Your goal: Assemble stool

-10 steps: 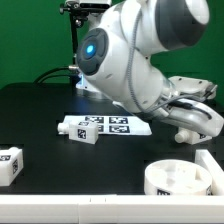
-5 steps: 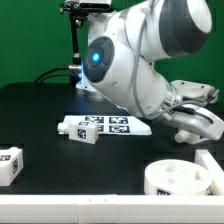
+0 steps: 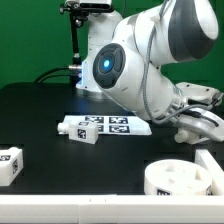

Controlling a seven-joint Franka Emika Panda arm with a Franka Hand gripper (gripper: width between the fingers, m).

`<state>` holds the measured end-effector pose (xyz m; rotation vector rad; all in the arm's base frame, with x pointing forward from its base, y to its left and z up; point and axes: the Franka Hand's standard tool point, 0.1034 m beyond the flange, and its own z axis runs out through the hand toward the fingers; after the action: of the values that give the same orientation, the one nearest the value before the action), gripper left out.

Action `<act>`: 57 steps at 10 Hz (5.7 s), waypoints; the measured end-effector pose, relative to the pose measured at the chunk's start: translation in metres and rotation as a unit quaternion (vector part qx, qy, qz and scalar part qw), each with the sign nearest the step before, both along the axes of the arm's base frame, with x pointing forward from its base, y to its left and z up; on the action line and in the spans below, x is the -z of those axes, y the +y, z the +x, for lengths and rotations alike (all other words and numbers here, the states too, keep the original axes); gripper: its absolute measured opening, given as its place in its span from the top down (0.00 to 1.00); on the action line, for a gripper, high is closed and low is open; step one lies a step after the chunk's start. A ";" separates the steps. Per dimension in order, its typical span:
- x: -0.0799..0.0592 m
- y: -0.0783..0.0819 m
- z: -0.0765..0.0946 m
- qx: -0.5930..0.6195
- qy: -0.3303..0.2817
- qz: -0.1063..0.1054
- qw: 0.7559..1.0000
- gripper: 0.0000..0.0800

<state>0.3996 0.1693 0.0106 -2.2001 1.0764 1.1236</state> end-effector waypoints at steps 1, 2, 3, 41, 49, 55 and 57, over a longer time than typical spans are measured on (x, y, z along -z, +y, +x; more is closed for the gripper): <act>-0.003 -0.004 0.001 -0.004 0.003 0.003 1.000 0.60; -0.014 -0.024 0.018 -0.013 0.006 0.010 1.000 0.60; -0.018 -0.040 0.032 0.001 0.007 0.006 1.000 0.60; -0.054 -0.120 0.052 0.438 -0.130 -0.326 0.827 0.19; -0.041 -0.099 0.045 0.125 -0.279 -0.283 0.909 0.19; -0.040 -0.095 0.040 -0.075 -0.367 -0.235 0.897 0.19; -0.038 -0.088 0.040 -0.267 -0.415 -0.181 0.851 0.19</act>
Offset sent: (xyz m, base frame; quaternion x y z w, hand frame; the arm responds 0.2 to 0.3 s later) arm 0.0413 -0.0364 0.0352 0.0003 -0.0283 -0.0202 0.9994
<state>0.4397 0.0816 0.0486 -2.9307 0.2962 0.0124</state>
